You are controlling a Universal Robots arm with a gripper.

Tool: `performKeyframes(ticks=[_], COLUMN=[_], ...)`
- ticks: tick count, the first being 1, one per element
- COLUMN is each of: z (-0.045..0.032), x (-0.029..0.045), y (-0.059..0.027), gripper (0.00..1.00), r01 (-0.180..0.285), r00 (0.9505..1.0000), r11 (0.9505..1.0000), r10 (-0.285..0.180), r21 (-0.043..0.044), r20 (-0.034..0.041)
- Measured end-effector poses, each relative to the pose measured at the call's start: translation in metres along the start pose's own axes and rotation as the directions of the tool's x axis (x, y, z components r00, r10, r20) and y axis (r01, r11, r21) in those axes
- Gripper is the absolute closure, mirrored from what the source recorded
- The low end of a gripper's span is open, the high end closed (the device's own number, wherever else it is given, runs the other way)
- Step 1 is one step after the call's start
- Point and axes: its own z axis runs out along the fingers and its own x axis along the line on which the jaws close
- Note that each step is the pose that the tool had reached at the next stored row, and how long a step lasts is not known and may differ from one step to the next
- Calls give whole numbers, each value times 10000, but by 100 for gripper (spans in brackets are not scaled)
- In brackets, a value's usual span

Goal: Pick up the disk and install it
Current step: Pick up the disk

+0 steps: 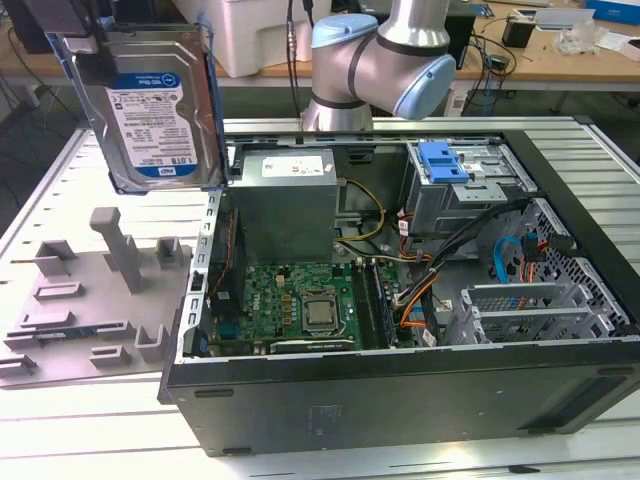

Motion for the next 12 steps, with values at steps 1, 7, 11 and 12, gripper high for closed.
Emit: performKeyframes(ticks=[1, 7, 11, 12], z=[-6, -32, -48, -50], x=[34, 182, 286, 302], y=[-45, -247, -410, -443], gripper=[63, 63, 63, 63], r01=[-2, 1, 0, 0], r00=[10000, 10000, 10000, 10000], r11=[10000, 10000, 10000, 10000], r10=[2, -1, 0, 0], r21=[-4, -22, -40, -44], r20=[2, 8, 10, 12])
